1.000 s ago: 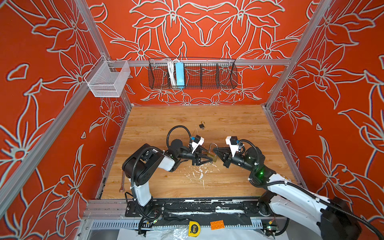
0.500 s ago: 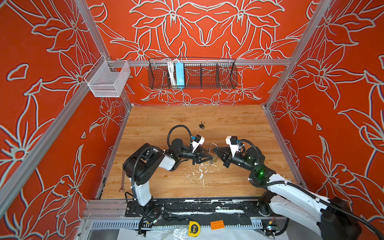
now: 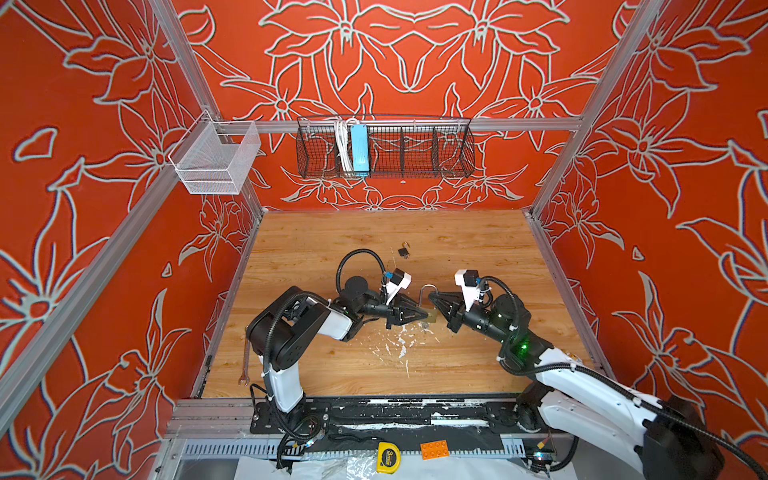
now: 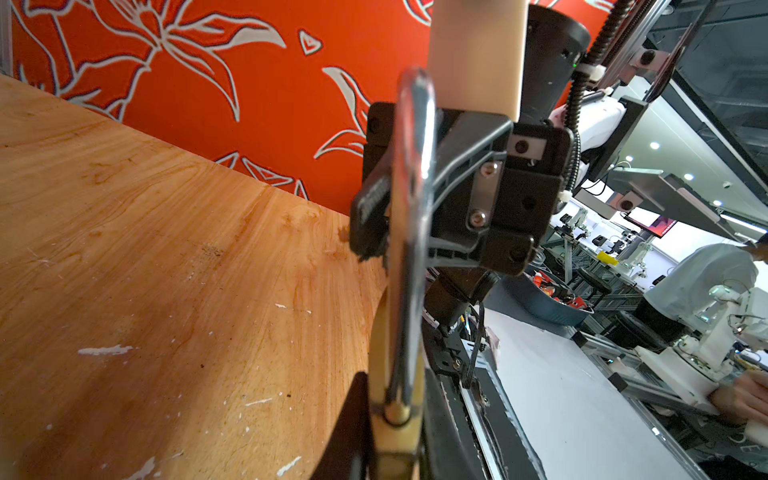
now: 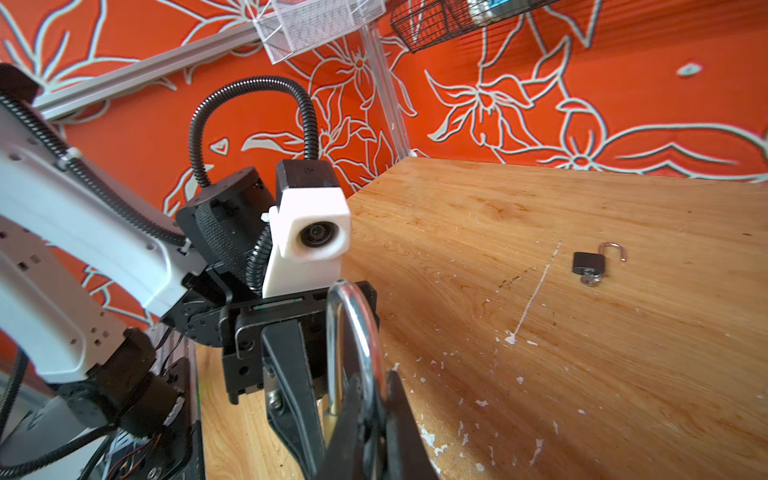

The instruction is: Unlock with the key

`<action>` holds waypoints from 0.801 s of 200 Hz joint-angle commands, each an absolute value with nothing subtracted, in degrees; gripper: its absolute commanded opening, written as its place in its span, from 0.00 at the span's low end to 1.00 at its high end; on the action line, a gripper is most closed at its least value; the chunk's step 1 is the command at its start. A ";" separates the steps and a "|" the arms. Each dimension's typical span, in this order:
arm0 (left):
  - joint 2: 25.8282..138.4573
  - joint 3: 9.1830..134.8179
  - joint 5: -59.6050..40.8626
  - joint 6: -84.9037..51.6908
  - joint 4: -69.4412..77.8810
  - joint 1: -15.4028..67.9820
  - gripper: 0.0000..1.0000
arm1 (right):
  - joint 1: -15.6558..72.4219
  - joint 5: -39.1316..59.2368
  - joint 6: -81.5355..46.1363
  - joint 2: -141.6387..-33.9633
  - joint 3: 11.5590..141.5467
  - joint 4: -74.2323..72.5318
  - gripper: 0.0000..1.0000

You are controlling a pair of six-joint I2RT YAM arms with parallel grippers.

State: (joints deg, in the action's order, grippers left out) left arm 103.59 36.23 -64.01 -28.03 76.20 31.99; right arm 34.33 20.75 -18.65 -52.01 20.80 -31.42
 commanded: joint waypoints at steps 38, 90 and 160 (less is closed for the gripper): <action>92.64 36.90 -45.95 -30.23 55.87 32.16 0.00 | 33.76 4.94 -16.46 -46.85 20.41 -26.34 0.70; 80.38 35.15 -23.81 -33.10 39.63 32.03 0.00 | 35.65 10.63 -13.10 -50.26 22.50 -24.93 0.67; 73.95 29.47 -19.96 -40.10 46.92 31.21 0.00 | 45.31 10.46 -7.15 -60.21 27.43 -24.28 0.64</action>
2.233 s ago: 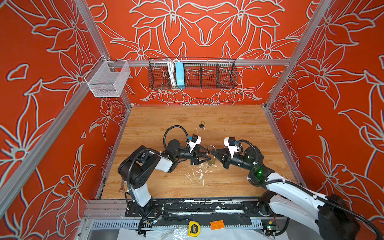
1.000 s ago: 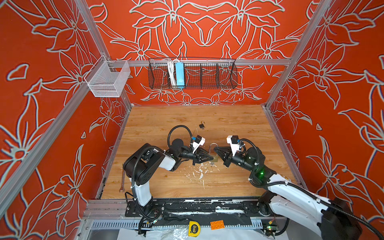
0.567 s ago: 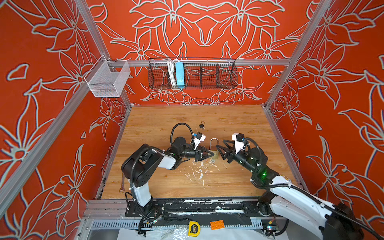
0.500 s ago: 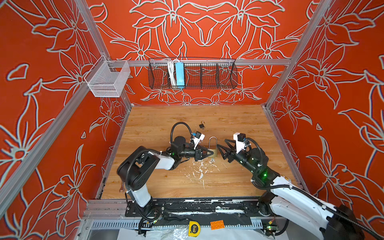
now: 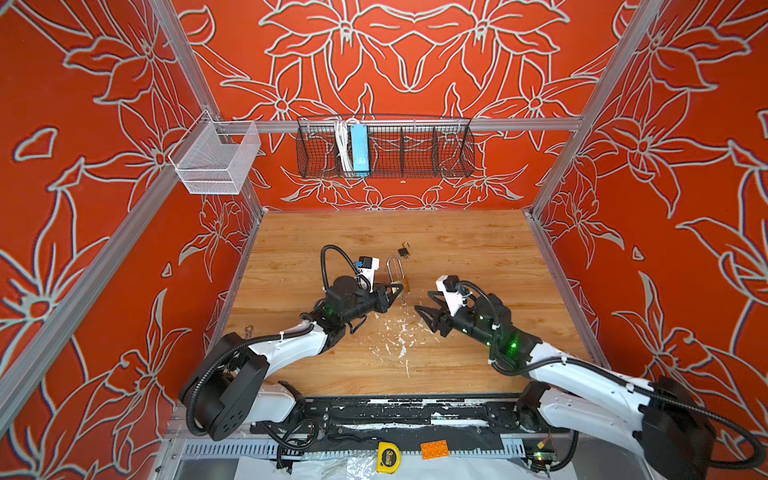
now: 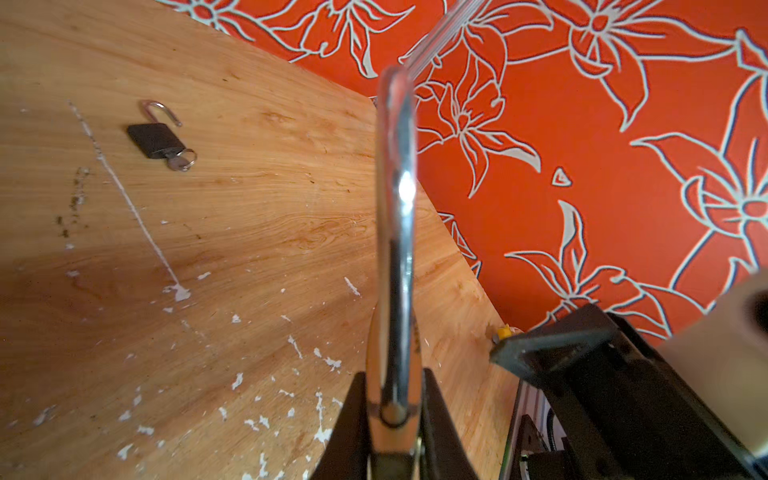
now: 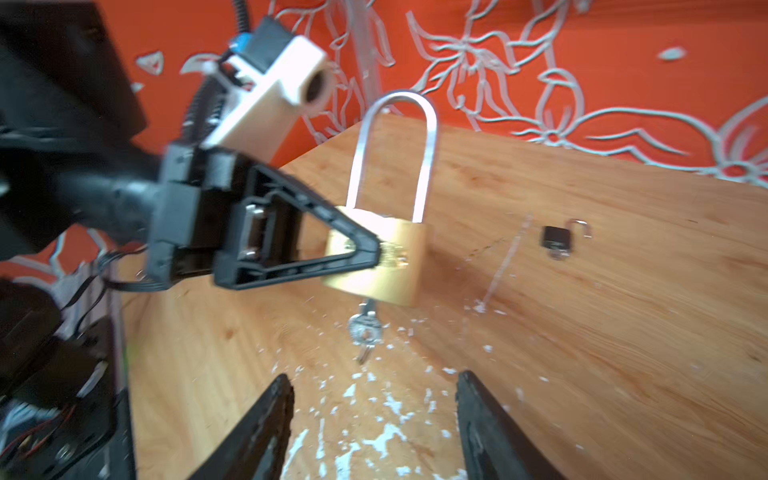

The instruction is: Unlock with the key

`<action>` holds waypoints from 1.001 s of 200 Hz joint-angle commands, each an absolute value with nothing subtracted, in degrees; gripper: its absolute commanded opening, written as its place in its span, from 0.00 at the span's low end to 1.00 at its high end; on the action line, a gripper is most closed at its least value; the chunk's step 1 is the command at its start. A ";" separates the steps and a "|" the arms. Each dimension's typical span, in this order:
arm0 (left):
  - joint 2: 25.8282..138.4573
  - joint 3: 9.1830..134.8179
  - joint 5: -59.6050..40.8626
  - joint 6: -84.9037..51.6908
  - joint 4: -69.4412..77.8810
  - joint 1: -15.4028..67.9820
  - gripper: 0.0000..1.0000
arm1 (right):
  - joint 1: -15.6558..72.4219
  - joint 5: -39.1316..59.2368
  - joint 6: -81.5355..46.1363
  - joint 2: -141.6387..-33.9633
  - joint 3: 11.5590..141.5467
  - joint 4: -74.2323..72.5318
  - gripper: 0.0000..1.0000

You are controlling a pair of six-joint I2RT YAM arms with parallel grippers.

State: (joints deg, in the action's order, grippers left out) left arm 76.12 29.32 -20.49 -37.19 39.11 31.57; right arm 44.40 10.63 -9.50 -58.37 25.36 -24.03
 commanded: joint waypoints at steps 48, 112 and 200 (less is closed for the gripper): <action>75.57 28.63 -23.72 -42.89 52.89 31.11 0.00 | 46.16 8.30 -8.53 -66.25 30.22 -22.72 0.60; 76.81 28.65 -25.46 -43.81 54.98 31.11 0.00 | 46.39 9.65 -9.84 -70.04 31.51 -23.75 0.39; 79.80 29.05 -27.24 -45.79 57.88 31.11 0.00 | 46.48 8.63 -9.58 -70.75 32.07 -23.52 0.24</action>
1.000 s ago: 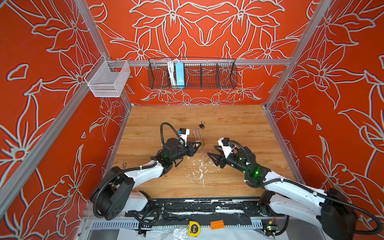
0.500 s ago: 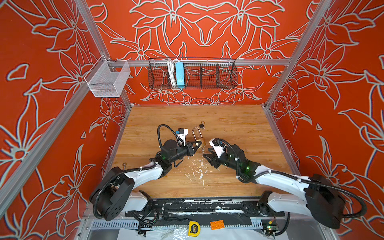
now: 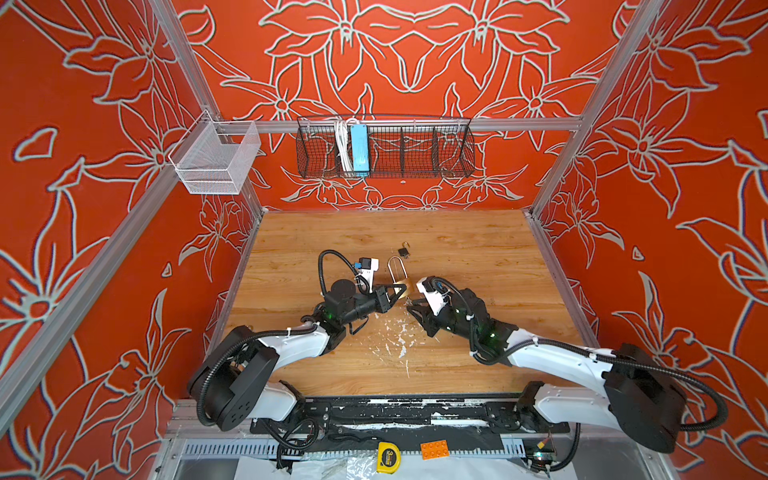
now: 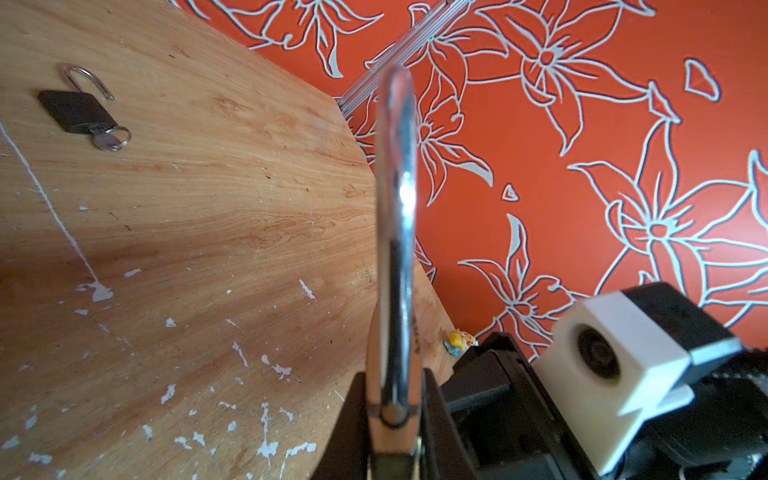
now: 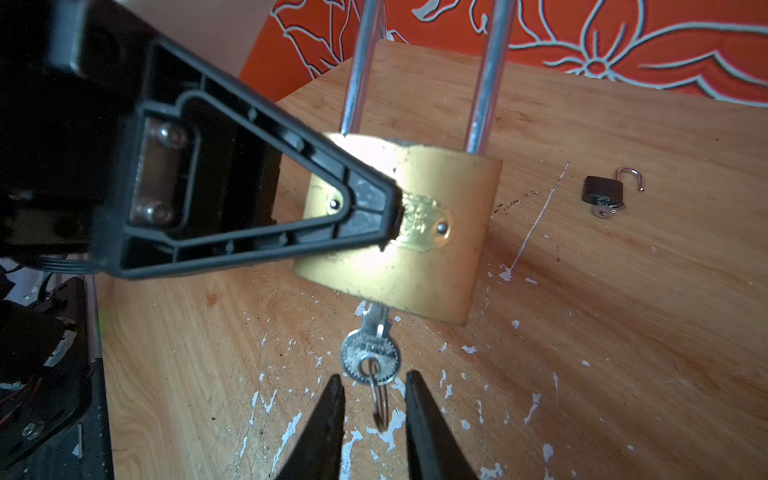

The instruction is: Unlock with the key

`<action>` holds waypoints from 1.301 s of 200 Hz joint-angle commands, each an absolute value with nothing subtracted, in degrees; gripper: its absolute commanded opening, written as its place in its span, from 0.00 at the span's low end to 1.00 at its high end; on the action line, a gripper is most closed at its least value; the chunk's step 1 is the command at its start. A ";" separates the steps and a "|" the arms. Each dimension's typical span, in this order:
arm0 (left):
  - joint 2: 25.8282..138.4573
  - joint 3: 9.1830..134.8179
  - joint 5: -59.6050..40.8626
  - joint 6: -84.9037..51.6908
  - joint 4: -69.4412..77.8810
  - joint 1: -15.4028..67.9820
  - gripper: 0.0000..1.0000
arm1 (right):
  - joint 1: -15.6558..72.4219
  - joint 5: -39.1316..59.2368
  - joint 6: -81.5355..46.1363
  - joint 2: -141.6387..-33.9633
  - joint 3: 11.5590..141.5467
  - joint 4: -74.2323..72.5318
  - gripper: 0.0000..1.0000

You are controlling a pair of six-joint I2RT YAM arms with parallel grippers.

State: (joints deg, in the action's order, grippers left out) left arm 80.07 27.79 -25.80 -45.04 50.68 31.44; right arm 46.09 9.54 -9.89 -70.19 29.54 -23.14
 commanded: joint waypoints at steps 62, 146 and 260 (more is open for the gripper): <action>79.37 28.91 -27.12 -46.05 58.01 31.11 0.00 | 46.46 8.76 -9.84 -71.53 32.49 -23.29 0.19; 80.67 29.33 -27.86 -47.06 58.78 31.11 0.00 | 46.54 7.68 -10.28 -72.36 33.09 -23.01 0.20; 85.45 30.92 -30.54 -49.74 60.71 31.33 0.00 | 46.50 3.17 -9.84 -69.59 30.58 -27.04 0.06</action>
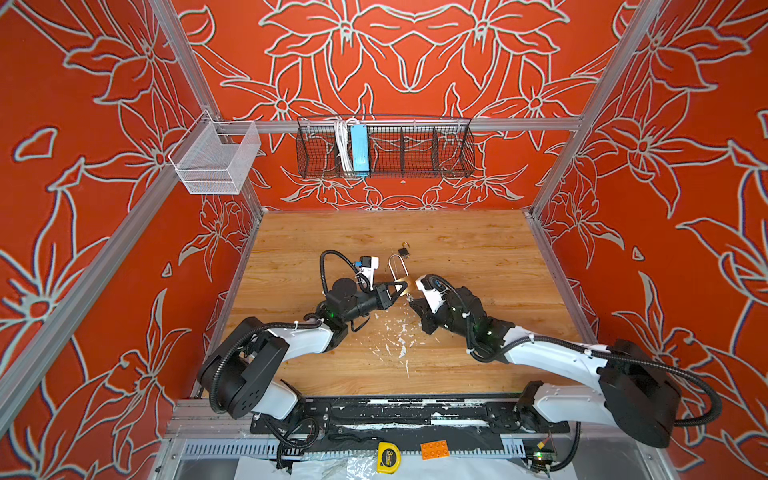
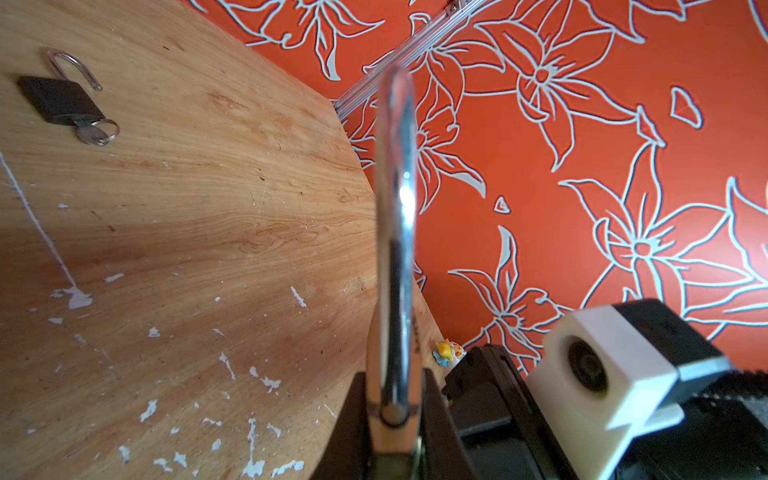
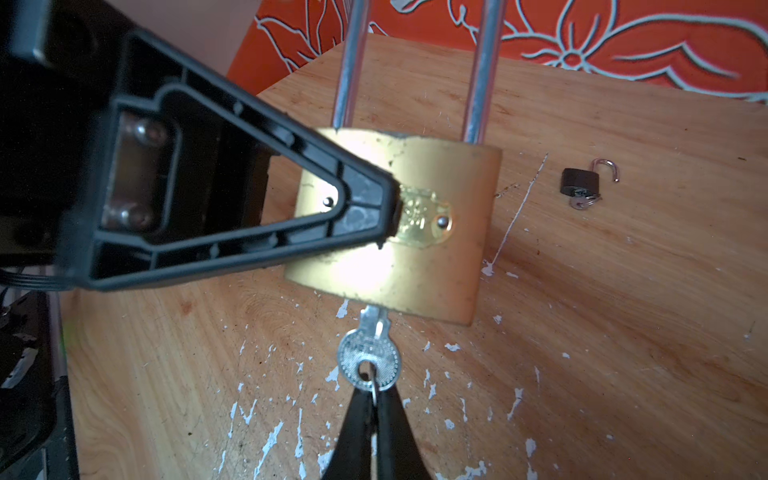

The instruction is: Unlock with the key

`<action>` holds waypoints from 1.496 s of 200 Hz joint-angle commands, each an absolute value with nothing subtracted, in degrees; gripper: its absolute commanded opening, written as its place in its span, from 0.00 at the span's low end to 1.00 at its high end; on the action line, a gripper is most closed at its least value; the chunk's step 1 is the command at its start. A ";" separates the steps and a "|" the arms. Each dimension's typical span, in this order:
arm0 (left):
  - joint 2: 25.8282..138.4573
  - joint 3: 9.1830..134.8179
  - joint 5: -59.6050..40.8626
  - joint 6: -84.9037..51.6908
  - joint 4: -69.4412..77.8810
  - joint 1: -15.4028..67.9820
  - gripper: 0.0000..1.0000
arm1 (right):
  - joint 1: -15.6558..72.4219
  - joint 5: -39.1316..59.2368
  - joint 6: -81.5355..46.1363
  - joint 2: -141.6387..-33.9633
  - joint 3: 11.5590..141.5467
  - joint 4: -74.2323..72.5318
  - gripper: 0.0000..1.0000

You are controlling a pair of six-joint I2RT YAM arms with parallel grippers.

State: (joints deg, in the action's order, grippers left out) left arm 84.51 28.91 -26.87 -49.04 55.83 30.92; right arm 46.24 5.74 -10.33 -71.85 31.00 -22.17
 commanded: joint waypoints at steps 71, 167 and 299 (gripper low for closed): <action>89.54 33.98 -34.80 -49.97 61.25 33.49 0.00 | 46.52 -1.94 -9.82 -65.06 28.37 -29.01 0.06; 91.38 37.06 -35.24 -47.45 58.08 38.41 0.00 | 45.53 -8.80 -8.66 -60.03 26.98 -28.57 0.06; 78.65 32.10 -13.78 -41.78 38.43 32.17 0.00 | 45.97 3.36 -7.49 -62.80 27.89 -23.44 0.63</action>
State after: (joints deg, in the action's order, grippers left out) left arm 79.90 31.05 -15.22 -42.41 37.30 32.42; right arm 45.60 -1.30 -8.45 -61.73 26.20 -21.78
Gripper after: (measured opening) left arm 0.168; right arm 0.626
